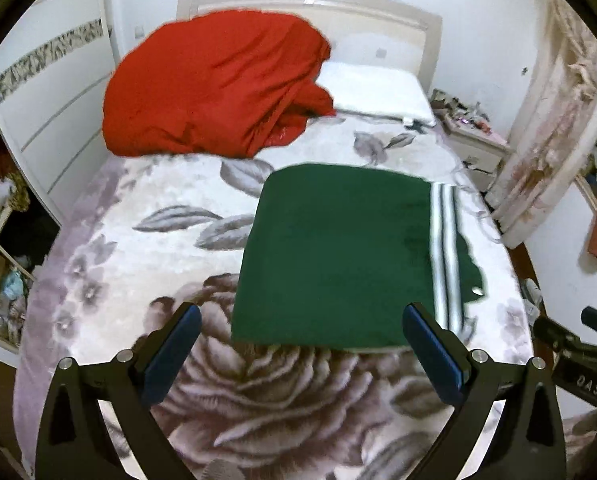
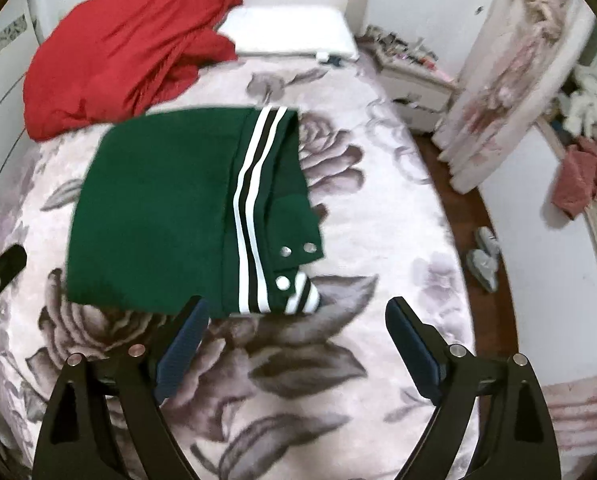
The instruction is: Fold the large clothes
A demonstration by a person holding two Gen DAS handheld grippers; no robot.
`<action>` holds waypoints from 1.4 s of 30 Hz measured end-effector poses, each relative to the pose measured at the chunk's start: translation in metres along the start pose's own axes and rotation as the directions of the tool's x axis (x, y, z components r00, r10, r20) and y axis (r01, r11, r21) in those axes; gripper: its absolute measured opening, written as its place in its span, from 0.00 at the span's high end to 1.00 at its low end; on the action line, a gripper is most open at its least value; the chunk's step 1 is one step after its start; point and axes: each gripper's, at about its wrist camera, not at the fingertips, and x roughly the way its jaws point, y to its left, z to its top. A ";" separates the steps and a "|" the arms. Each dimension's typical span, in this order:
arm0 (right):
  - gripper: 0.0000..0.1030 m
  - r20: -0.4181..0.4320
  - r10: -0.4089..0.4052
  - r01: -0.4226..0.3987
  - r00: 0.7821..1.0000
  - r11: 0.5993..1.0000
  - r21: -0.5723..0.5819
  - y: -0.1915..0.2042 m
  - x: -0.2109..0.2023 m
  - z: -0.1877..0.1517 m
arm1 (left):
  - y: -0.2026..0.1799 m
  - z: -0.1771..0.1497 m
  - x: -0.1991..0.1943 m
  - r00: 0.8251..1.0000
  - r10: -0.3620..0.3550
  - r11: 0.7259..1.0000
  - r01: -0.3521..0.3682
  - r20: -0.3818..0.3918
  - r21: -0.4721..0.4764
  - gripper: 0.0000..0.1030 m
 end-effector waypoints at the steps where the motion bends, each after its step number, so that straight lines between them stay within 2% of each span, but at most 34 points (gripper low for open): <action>1: 0.11 0.016 -0.003 0.002 1.000 1.000 0.006 -0.003 -0.016 -0.004 | -0.002 -0.003 -0.017 1.000 0.019 1.000 -0.019 0.012 0.008 0.00; 5: 0.11 0.076 -0.007 0.005 0.997 1.000 0.029 -0.017 -0.102 -0.032 | -0.014 -0.016 -0.087 0.996 0.056 0.998 -0.058 0.066 0.036 0.00; 13: 0.11 0.160 -0.003 -0.002 0.987 1.000 0.026 -0.034 -0.247 -0.090 | -0.022 -0.038 -0.204 0.990 0.037 0.998 -0.042 0.139 0.036 0.00; 21: 0.11 0.248 0.031 -0.035 0.968 0.999 0.010 -0.052 -0.375 -0.139 | -0.030 -0.060 -0.283 0.985 0.036 0.999 -0.038 0.169 0.006 0.00; 31: 0.11 0.281 0.038 -0.038 0.959 0.999 -0.006 -0.072 -0.469 -0.165 | -0.036 -0.067 -0.330 0.993 0.063 0.998 -0.063 0.103 -0.005 0.00; 35: 0.11 0.276 0.034 -0.033 0.961 0.999 -0.009 -0.076 -0.488 -0.166 | -0.038 -0.072 -0.341 0.993 0.082 0.997 -0.081 0.089 -0.014 0.00; 42: 0.11 0.268 0.049 -0.046 0.962 0.999 -0.018 -0.081 -0.508 -0.171 | -0.042 -0.078 -0.354 0.988 0.097 0.995 -0.096 0.121 -0.011 0.00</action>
